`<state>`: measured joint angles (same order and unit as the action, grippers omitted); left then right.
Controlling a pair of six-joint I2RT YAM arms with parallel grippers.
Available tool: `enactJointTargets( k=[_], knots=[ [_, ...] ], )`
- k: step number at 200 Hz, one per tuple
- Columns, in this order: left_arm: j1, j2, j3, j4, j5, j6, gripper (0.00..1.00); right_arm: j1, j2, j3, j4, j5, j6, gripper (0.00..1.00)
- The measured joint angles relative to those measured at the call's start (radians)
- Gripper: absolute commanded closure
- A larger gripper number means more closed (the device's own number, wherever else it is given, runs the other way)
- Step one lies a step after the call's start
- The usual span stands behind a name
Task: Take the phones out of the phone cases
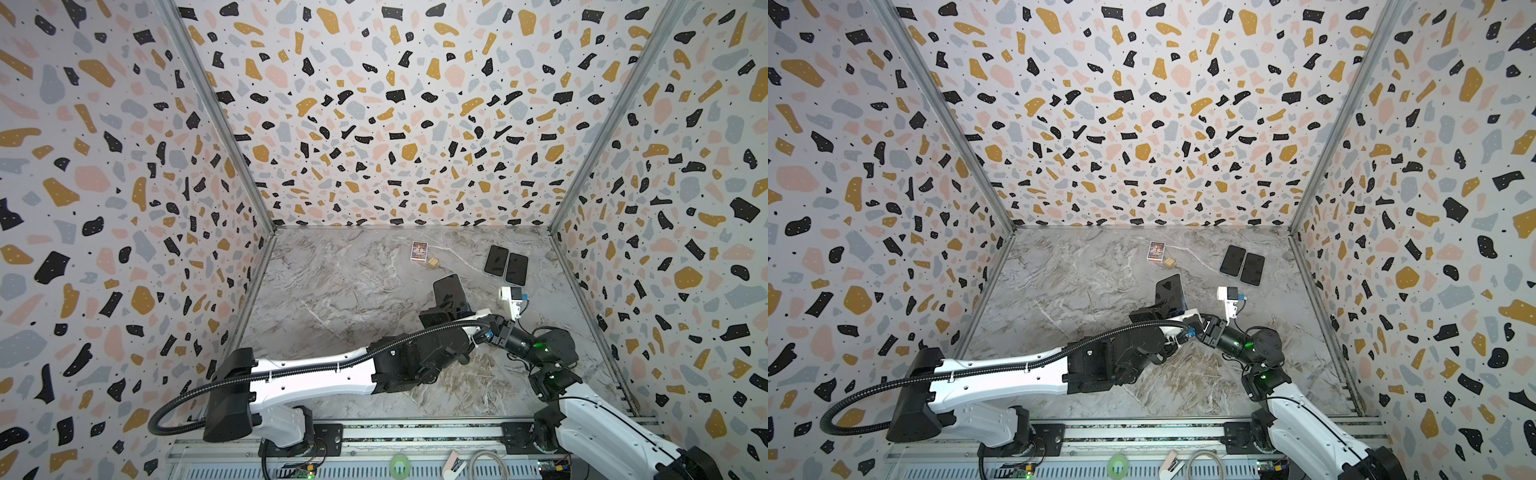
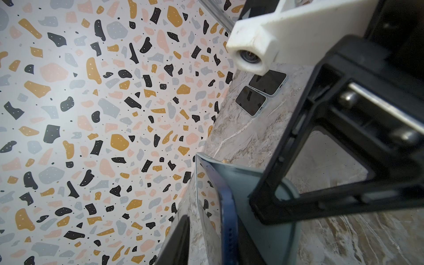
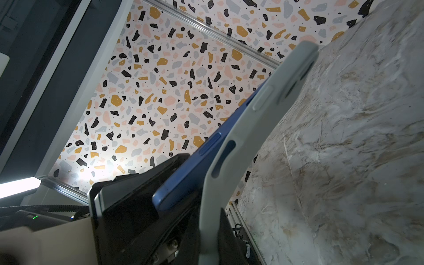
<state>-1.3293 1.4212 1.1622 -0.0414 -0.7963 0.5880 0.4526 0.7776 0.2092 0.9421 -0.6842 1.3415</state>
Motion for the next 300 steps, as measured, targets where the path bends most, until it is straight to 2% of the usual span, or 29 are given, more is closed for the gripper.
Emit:
enactJointTargets(
  k=[100,197,300],
  knots=[
    [0.013,-0.037,-0.018,0.016,0.012,-0.001,0.96,0.000,0.000,0.001,-0.008,-0.003,0.000,1.00],
    [0.017,-0.067,-0.041,0.023,0.014,-0.002,1.00,0.000,-0.002,0.002,-0.039,-0.002,-0.013,1.00],
    [0.018,-0.147,-0.098,0.021,0.030,0.004,1.00,0.001,-0.057,0.009,-0.213,0.051,-0.053,1.00]
  ],
)
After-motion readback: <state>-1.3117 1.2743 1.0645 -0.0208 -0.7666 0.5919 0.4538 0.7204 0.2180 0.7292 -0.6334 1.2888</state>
